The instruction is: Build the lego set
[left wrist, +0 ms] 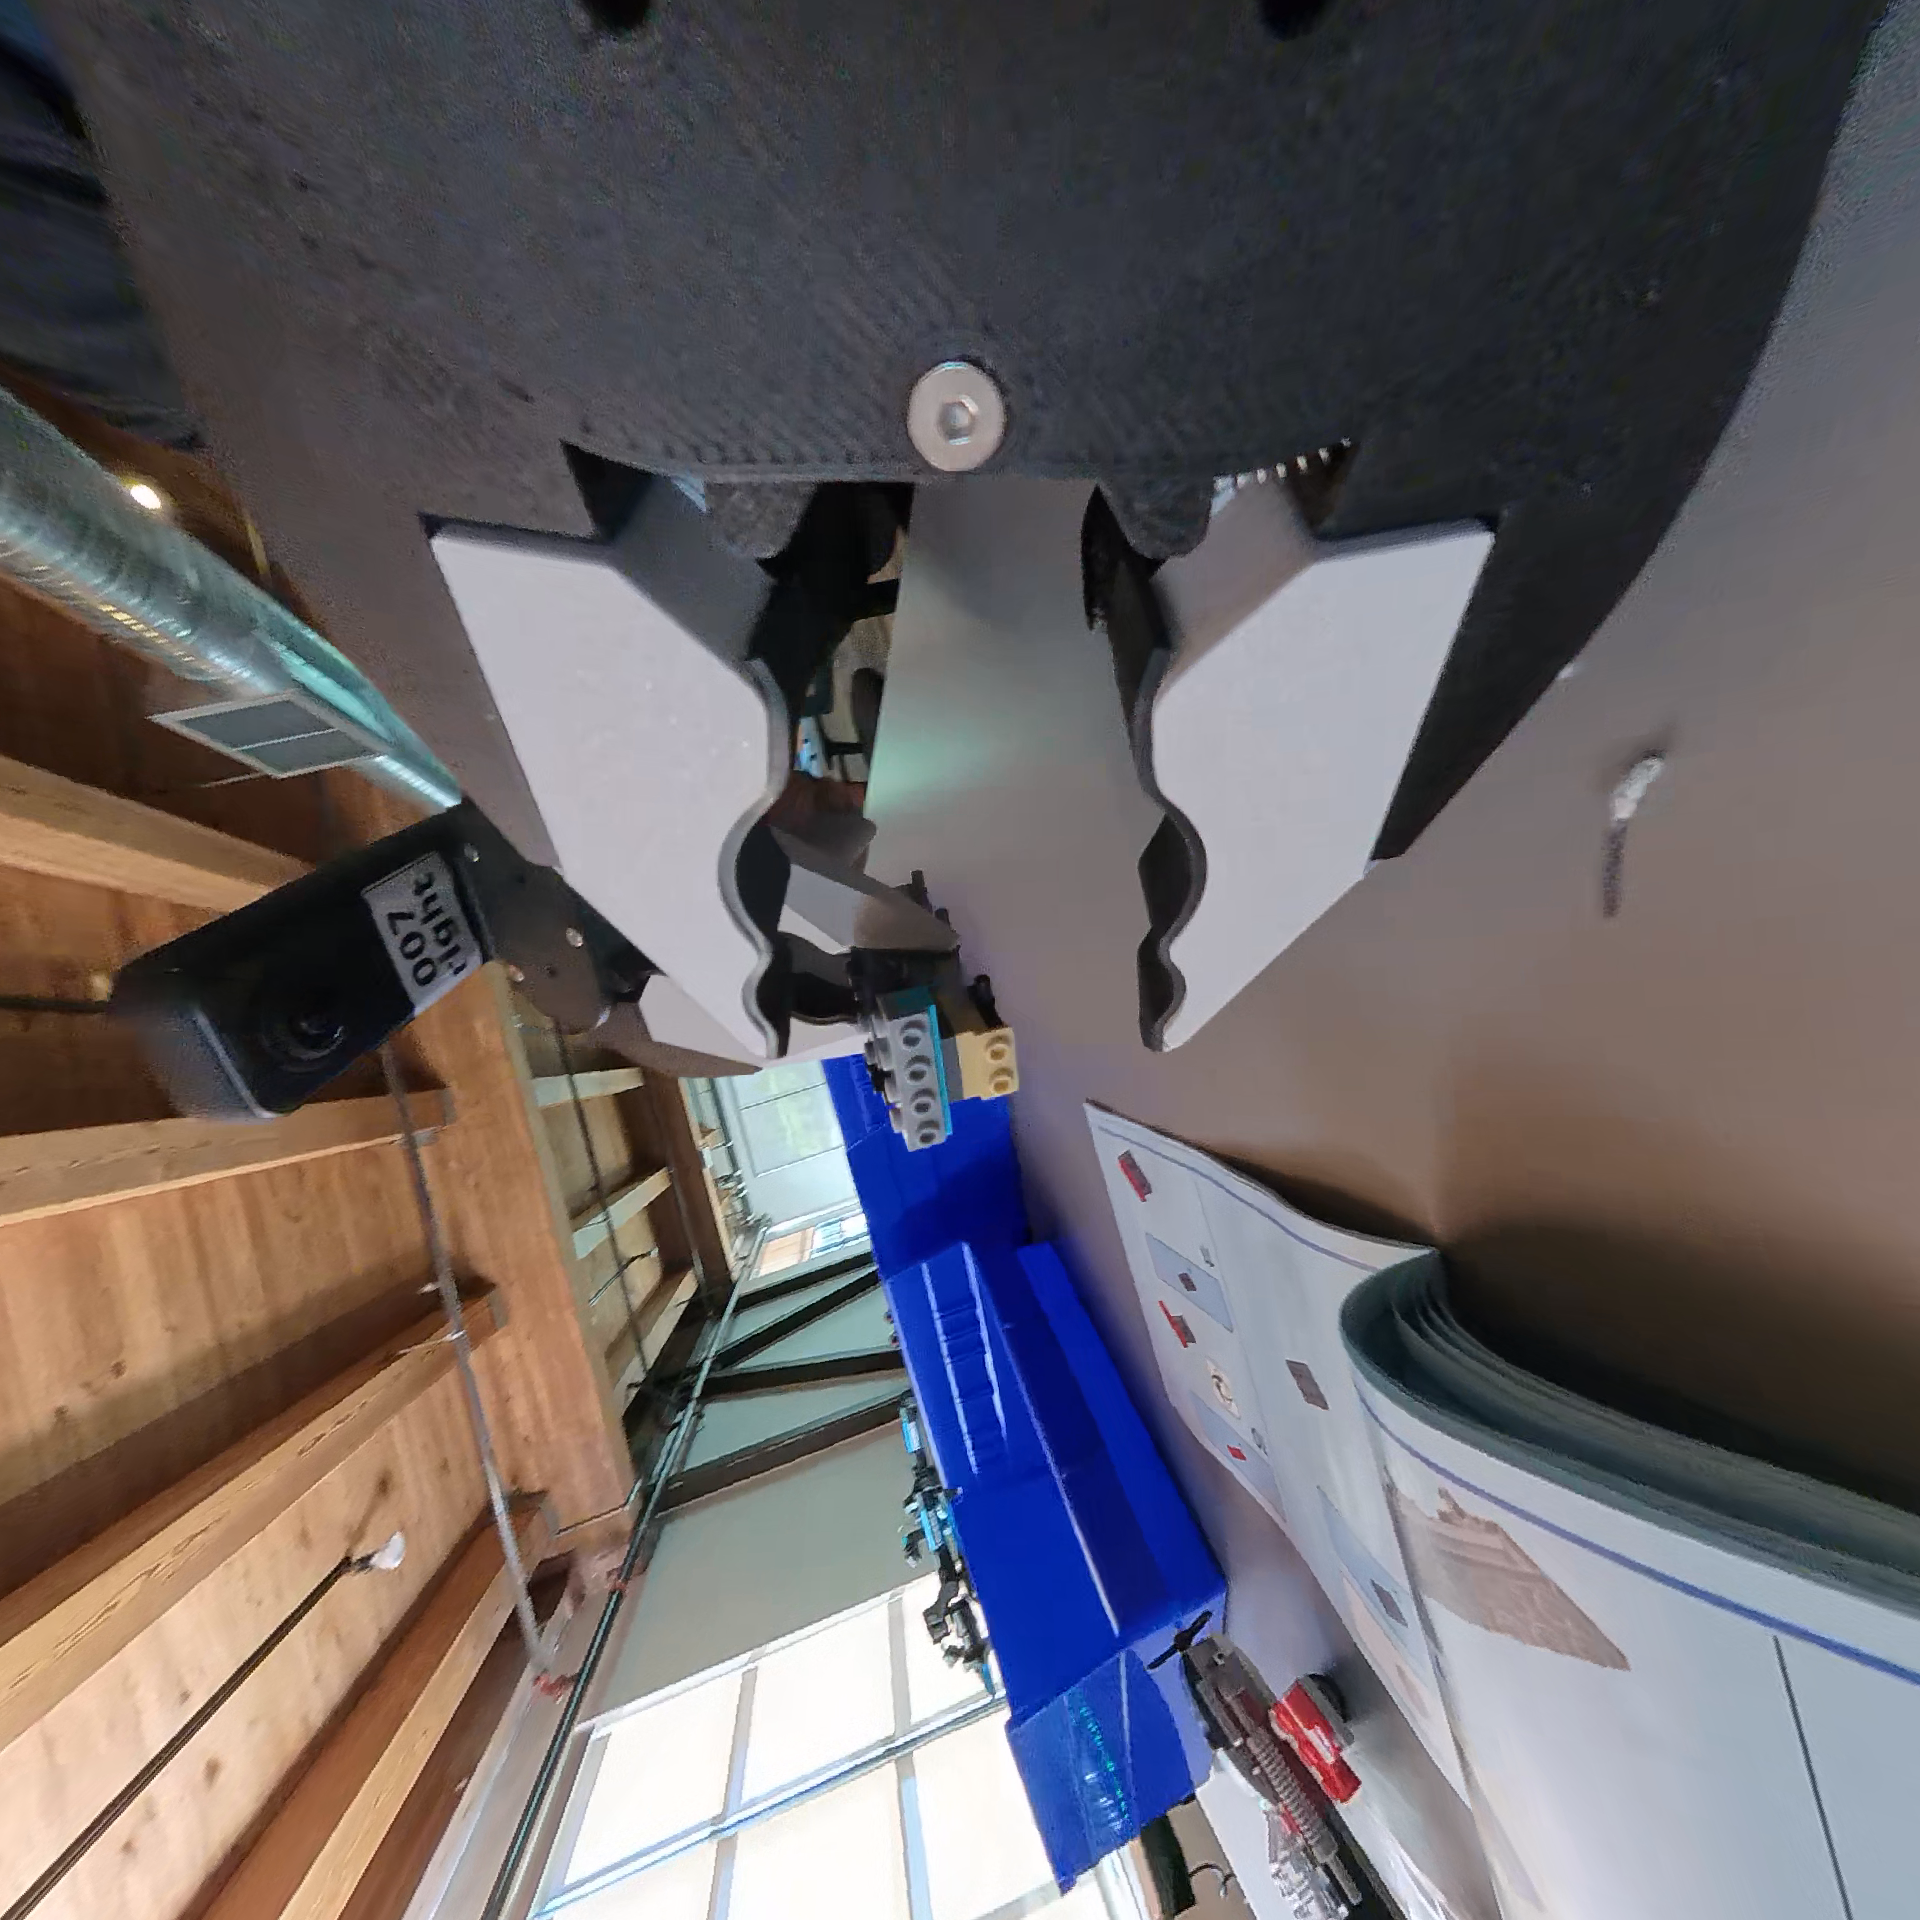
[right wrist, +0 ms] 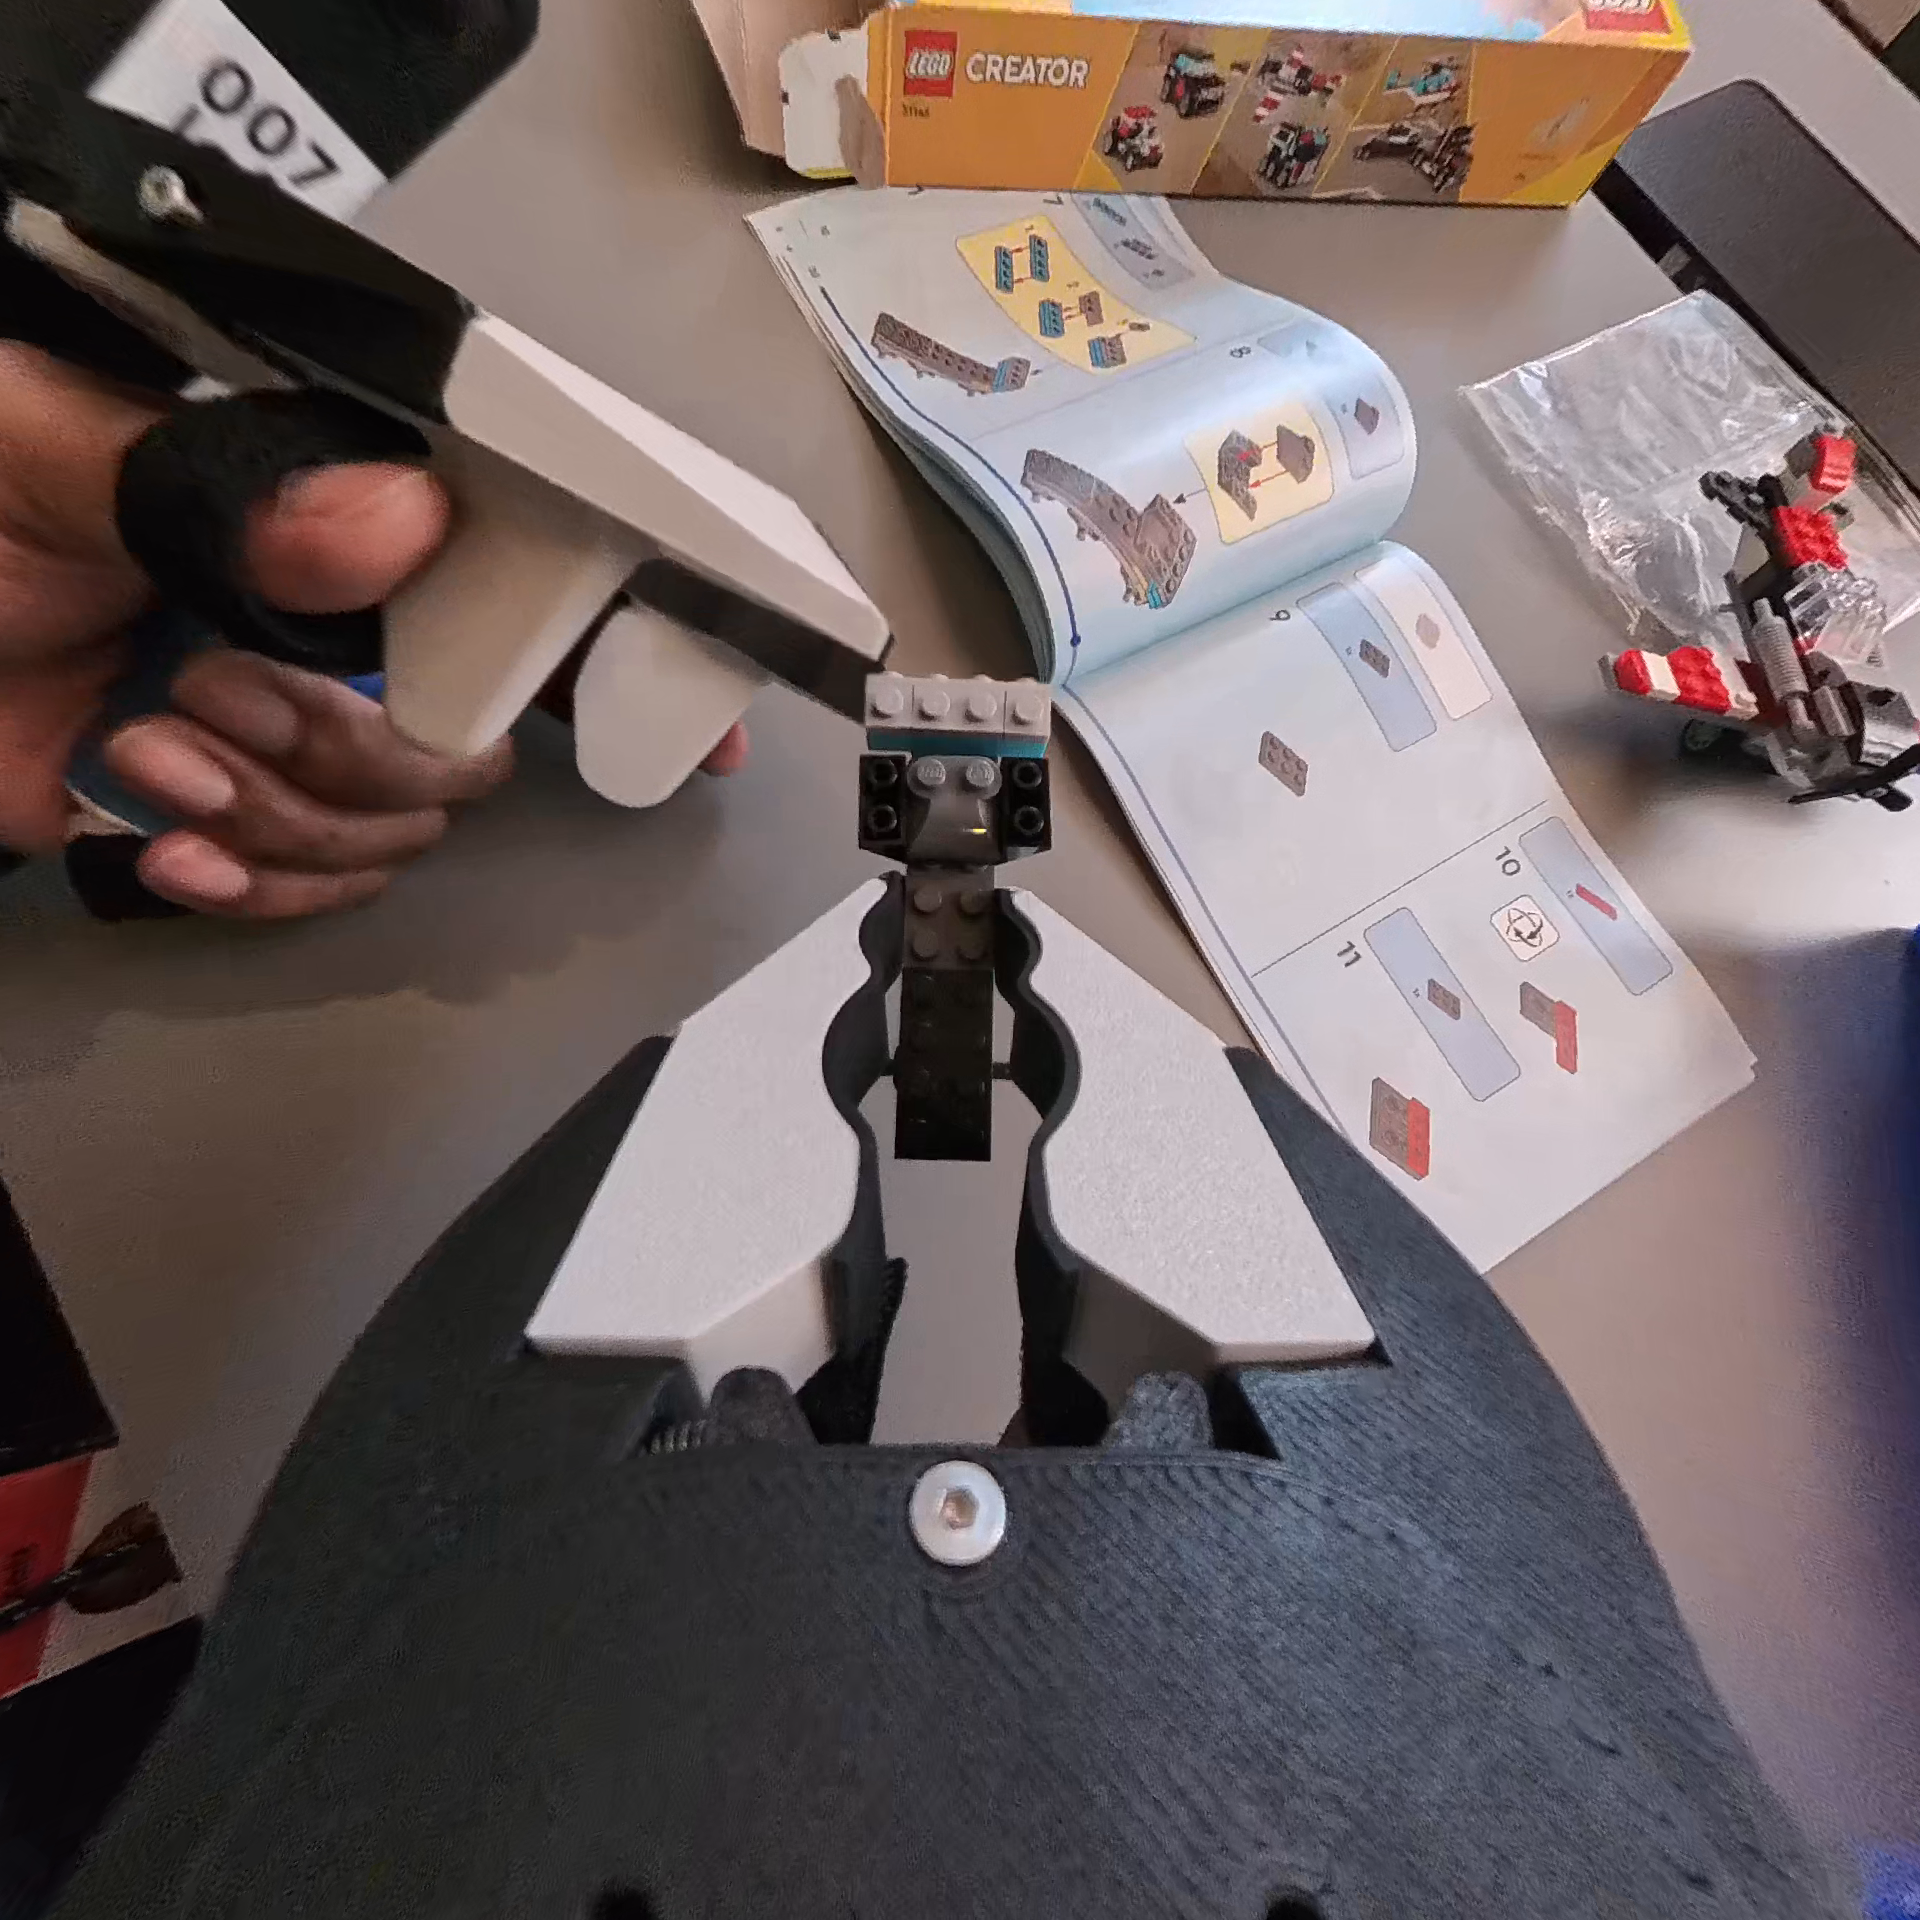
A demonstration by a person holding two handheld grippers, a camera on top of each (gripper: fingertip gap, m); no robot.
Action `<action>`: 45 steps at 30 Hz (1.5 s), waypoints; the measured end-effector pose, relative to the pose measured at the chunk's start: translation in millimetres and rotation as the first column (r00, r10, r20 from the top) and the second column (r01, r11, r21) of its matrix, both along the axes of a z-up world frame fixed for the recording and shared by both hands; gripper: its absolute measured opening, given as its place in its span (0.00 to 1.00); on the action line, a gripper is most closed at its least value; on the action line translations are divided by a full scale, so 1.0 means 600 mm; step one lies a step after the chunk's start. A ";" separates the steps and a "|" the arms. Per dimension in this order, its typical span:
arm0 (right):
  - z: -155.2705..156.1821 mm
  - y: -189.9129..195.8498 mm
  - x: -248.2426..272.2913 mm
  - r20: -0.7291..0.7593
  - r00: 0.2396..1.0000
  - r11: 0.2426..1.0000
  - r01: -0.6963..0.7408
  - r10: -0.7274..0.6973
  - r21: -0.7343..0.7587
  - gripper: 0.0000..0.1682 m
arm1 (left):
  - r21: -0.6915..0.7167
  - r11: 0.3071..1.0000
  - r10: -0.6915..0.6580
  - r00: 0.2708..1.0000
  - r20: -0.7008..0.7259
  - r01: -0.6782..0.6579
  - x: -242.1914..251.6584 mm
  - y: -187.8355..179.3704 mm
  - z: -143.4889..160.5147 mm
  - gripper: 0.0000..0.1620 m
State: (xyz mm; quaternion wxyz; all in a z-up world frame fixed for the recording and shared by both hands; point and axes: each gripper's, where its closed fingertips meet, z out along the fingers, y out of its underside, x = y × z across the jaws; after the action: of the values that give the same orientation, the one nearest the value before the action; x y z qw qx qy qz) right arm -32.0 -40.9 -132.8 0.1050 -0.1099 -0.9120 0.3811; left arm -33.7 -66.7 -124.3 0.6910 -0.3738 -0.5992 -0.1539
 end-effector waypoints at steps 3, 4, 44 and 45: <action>0.007 -0.002 0.001 -0.001 1.000 1.000 0.004 -0.004 -0.010 0.10 | 0.056 0.998 -0.001 1.000 -0.002 0.001 -0.001 0.003 0.006 0.41; 0.008 -0.002 0.001 -0.004 1.000 1.000 0.005 -0.006 -0.008 0.10 | 0.062 0.998 -0.003 1.000 -0.004 0.004 -0.001 0.005 0.007 0.41; 0.026 -0.009 0.010 -0.174 0.985 0.998 -0.008 0.020 0.067 0.10 | -0.082 0.996 0.034 0.999 -0.013 -0.035 0.001 0.034 0.013 0.27; 0.026 -0.010 0.010 -0.175 0.984 0.998 -0.008 0.019 0.064 0.10 | -0.080 0.996 0.033 0.999 -0.013 -0.034 0.001 0.035 0.014 0.27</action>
State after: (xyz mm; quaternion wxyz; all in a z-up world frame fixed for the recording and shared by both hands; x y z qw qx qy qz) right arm -26.1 -46.8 -117.1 0.1858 -0.0662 -0.9115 0.3610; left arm -32.9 -46.0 -116.1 0.6815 -0.3919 -0.6071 -0.1160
